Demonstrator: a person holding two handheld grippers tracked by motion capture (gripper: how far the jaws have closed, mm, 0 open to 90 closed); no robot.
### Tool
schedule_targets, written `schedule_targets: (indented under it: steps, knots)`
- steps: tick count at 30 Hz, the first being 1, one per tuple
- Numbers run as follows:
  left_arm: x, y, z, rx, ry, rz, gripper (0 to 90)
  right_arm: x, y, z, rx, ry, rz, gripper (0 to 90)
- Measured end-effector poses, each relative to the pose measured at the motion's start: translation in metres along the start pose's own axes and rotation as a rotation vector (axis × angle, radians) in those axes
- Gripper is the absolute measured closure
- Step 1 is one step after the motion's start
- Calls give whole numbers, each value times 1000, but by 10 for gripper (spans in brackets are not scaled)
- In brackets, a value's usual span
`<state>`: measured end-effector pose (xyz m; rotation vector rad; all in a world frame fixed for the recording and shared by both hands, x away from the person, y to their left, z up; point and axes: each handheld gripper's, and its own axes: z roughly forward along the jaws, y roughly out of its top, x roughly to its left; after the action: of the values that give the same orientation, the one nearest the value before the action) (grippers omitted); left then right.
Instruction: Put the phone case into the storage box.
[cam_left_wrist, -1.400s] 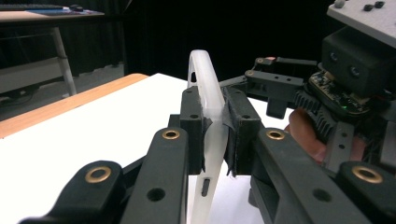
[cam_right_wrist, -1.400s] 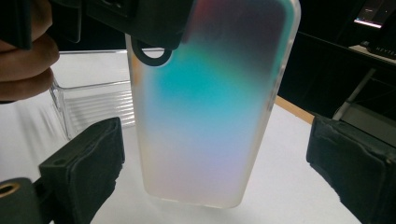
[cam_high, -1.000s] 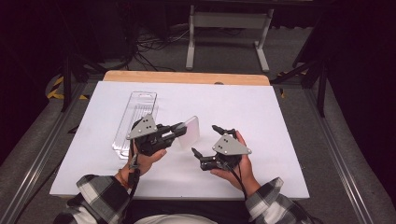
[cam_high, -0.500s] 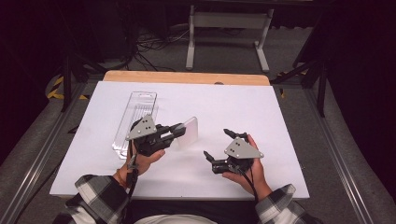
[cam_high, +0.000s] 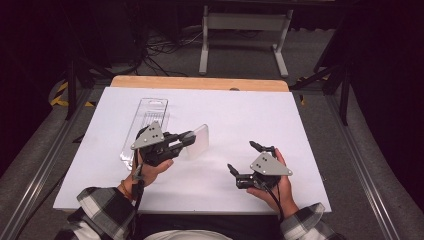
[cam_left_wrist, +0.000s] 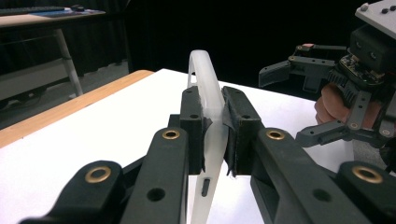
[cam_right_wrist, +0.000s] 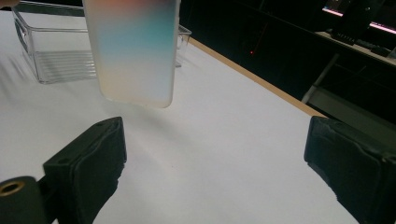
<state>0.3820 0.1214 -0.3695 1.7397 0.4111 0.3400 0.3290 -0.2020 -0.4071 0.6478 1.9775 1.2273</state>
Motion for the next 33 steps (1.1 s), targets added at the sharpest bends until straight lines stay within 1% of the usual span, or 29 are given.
schedule_targets:
  steps: [2, 3, 9, 11, 12, 15, 19, 20, 22, 23, 25, 28, 32, 33]
  knots:
    - [0, 0, 0, 3, -3, -6, 799, -2, -2, -2, -5, -7, 5, 62]
    - [1, 0, 0, 1, 1, 2, 799, -2, -3, -3, -4, -11, 8, 62]
    - [2, 1, -2, -4, -4, 8, 799, -5, -6, -7, 6, -19, 23, 63]
    - [3, 1, -4, -6, -5, 19, 799, -6, -7, -8, 10, -21, 22, 64]
    - [2, 1, -4, -4, -10, 11, 799, -6, -7, -8, 10, -19, 20, 64]
    - [4, 1, -6, -3, -2, 20, 799, -5, -8, -7, 15, -13, 13, 67]
    - [6, 1, -7, -8, 7, 19, 799, -4, -9, -4, 22, -9, 4, 68]
    - [7, 1, -9, 5, 3, 22, 799, -4, -9, -4, 22, -9, 4, 68]
    - [7, 1, -9, 3, 7, 34, 799, -5, -10, -3, 24, -7, 4, 67]
    - [7, 1, -10, 3, 6, 30, 799, -5, -10, -3, 23, -10, 7, 68]
    - [7, 1, -11, 2, 9, 34, 799, -5, -9, -3, 21, -8, 13, 68]
    - [7, 2, -12, 3, 9, 39, 799, -5, -9, -3, 22, -10, 11, 67]
    - [8, 2, -14, 0, 4, 33, 799, -5, -10, -2, 27, -5, 10, 68]
    - [8, 2, -14, -3, 10, 38, 799, -5, -10, -1, 30, -6, 5, 68]
